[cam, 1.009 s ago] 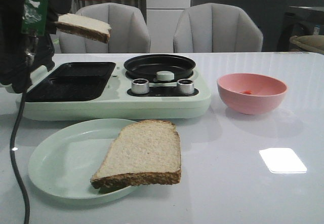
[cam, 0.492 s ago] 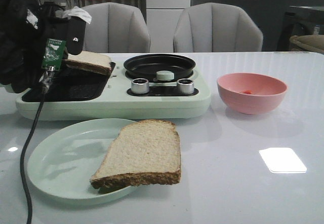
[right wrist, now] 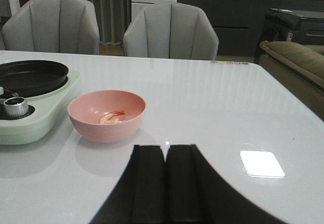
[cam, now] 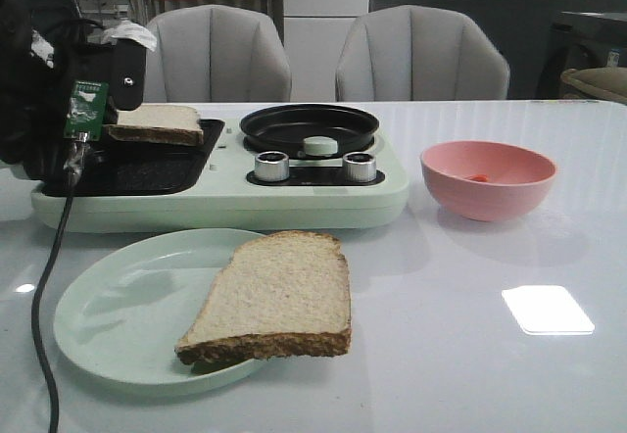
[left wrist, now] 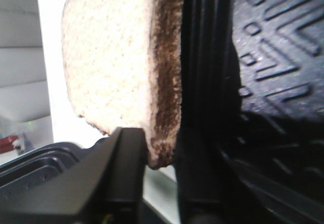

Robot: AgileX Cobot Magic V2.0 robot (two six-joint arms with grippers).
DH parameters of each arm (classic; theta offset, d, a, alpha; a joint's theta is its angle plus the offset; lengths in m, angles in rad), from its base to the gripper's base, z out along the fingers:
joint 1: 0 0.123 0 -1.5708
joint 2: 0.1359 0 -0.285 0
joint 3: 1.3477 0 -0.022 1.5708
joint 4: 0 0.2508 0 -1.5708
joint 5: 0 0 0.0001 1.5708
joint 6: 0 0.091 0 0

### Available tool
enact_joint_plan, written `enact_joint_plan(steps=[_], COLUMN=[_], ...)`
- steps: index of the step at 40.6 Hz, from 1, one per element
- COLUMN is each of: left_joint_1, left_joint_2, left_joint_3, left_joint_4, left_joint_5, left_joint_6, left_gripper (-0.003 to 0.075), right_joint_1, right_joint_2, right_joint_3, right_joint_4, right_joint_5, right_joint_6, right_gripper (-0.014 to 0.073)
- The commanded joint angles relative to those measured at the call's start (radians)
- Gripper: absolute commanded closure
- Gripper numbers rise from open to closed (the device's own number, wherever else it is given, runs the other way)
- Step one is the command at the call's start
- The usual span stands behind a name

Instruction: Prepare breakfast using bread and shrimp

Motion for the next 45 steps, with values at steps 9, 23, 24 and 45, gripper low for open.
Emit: enact_joint_plan(steps=[9,23,24,45], left_joint_1=[0.004,-0.032,-0.035,-0.081], left_joint_2=[-0.126,-0.304,-0.328,-0.867], left_joint_3=[0.022,0.097,0.102,0.131], left_joint_4=[-0.036,-0.343,-0.383,-1.206], left_joint_5=[-0.054,-0.054,-0.054,0.272], left_joint_6=[-0.041,-0.043,-0.043,-0.043], left_gripper=[0.0156,0.0156,0.0156,0.0156], right_joint_1=[-0.005,-0.005,-0.005,-0.005], right_joint_2=[-0.009,-0.009,-0.009,-0.009], right_joint_3=[-0.003,-0.003,-0.003,-0.003], right_joint_4=[-0.003,-0.003,-0.003,-0.003], right_joint_5=[-0.088,-0.088,-0.088,-0.088], right_joint_6=[-0.002,-0.002,-0.002,-0.002], right_gripper=[0.0617,0.0617,0.0617,0.0617])
